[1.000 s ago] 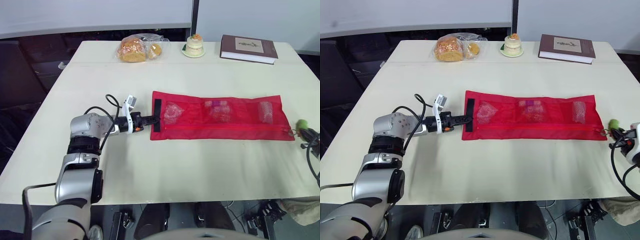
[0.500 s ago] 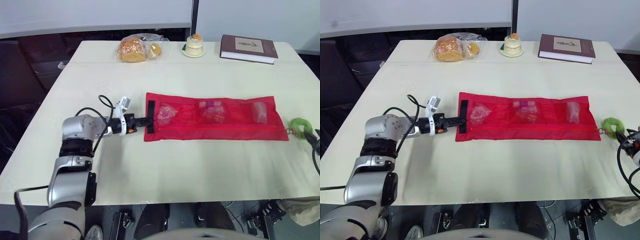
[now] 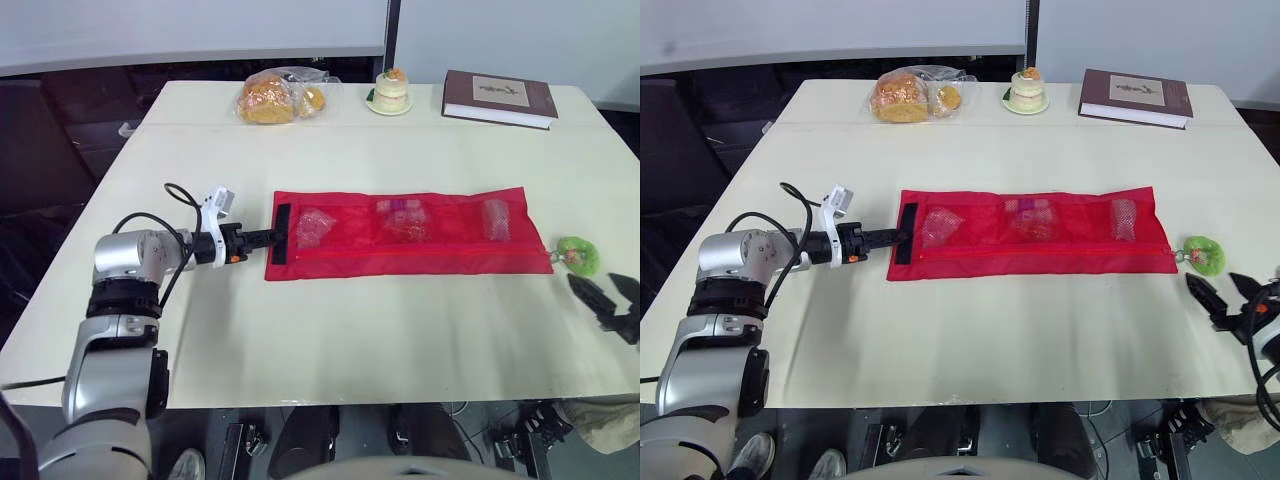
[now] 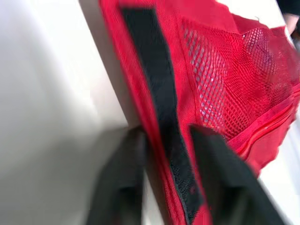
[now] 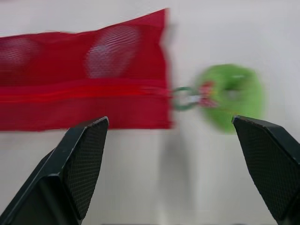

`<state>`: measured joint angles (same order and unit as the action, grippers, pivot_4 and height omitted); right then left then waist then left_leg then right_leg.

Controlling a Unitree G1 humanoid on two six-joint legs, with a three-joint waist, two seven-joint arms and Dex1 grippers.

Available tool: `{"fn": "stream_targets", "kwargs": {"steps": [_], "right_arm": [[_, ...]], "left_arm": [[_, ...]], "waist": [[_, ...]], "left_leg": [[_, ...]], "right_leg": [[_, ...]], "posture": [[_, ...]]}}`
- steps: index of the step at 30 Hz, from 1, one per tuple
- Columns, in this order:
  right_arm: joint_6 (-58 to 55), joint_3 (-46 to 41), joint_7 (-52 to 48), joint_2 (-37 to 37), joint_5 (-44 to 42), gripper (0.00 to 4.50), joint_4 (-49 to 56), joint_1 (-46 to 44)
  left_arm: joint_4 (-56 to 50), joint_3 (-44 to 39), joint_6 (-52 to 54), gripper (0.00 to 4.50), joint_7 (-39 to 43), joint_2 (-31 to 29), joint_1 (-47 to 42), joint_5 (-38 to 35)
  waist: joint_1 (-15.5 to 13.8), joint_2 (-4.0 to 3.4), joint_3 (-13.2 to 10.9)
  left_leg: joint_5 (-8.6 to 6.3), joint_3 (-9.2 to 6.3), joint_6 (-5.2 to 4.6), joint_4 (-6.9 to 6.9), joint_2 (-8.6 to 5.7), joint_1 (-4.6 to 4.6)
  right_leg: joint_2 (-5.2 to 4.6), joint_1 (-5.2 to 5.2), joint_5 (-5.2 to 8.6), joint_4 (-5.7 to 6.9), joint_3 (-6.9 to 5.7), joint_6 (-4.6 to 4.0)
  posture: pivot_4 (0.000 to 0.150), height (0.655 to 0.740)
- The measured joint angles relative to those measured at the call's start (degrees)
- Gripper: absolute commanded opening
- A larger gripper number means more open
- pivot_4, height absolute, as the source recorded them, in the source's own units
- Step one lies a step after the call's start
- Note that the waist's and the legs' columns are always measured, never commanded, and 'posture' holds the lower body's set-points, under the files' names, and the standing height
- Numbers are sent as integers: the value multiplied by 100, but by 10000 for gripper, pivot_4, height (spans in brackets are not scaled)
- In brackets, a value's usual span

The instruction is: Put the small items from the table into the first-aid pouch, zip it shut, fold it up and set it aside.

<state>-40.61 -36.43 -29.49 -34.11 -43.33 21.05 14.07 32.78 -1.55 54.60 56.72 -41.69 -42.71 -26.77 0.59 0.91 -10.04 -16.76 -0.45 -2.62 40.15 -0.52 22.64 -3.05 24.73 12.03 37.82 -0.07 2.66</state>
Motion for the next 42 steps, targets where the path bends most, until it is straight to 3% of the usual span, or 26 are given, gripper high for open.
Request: {"fn": "stream_targets", "kwargs": {"steps": [3,4,9,11,16,23,32,36,39,42], "right_arm": [[-266,148,167,97,-172,45000,52,-88],[-314,166,220,102,-210,45000,52,-120],[-485,239,481,260,-280,45000,37,-274],[-496,304,676,405,-222,45000,-229,-548],[-497,472,962,534,-100,45000,-693,-970],[-362,421,1212,795,-17,45000,-1254,-1465],[-546,89,1372,1468,-983,45000,-1497,-1910],[-561,141,1386,1523,-1074,32547,-1576,-1946],[-572,273,1379,1529,-1078,17448,-1675,-1945],[-540,296,1357,1528,-1113,5879,-1621,-1968]], "left_arm": [[-46,273,-937,43341,554,-234,-61,427],[-95,311,-1171,44361,692,-259,-66,485],[-788,392,-1882,44361,1380,-295,-53,496],[-1761,422,-1754,44361,1627,-222,-15,230],[-3052,446,-1423,44361,1863,-9,10,-345],[-4091,433,-898,44361,2061,-78,92,-1035],[-4263,411,-974,44361,1875,-74,96,-1168],[-4262,411,-1028,45000,1834,-70,98,-1169],[-4262,411,-1124,45000,1834,-71,111,-1170],[-4263,411,-1164,45000,1825,-70,133,-1170]], "waist": [[-11,-1,-1],[-19,-1,-1],[-82,1,-2],[-124,1,-3],[-124,-2,-3],[-60,-1,-5],[36,-2,-5],[34,-2,-5],[32,-3,-5],[26,-2,-5]], "left_leg": [[-1,3,-2,0,-6,7],[-2,3,-3,0,-5,9],[-2,-1,-4,1,-5,17],[-2,2,-6,2,-4,17],[-2,4,-6,3,-4,14],[-2,10,-7,3,0,10],[-2,8,-7,3,6,6],[-2,9,-7,2,6,6],[-2,11,-7,2,6,6],[-2,11,-7,2,6,6]], "right_leg": [[-5,3,0,-3,-4,0],[-9,3,-1,-8,-3,1],[-21,3,-1,-16,0,0],[-17,3,-1,-15,1,1],[4,3,0,-12,1,1],[20,1,0,-12,-8,2],[29,1,0,-10,-8,1],[30,1,0,-10,-8,1],[30,1,0,-10,-7,1],[30,0,0,-11,-7,1]], "posture": [[1500,7289],[1500,7289],[1500,7289],[1500,7289],[1500,7289],[1500,7289],[1500,7289],[1500,7289],[1500,7289],[1500,7289]]}}
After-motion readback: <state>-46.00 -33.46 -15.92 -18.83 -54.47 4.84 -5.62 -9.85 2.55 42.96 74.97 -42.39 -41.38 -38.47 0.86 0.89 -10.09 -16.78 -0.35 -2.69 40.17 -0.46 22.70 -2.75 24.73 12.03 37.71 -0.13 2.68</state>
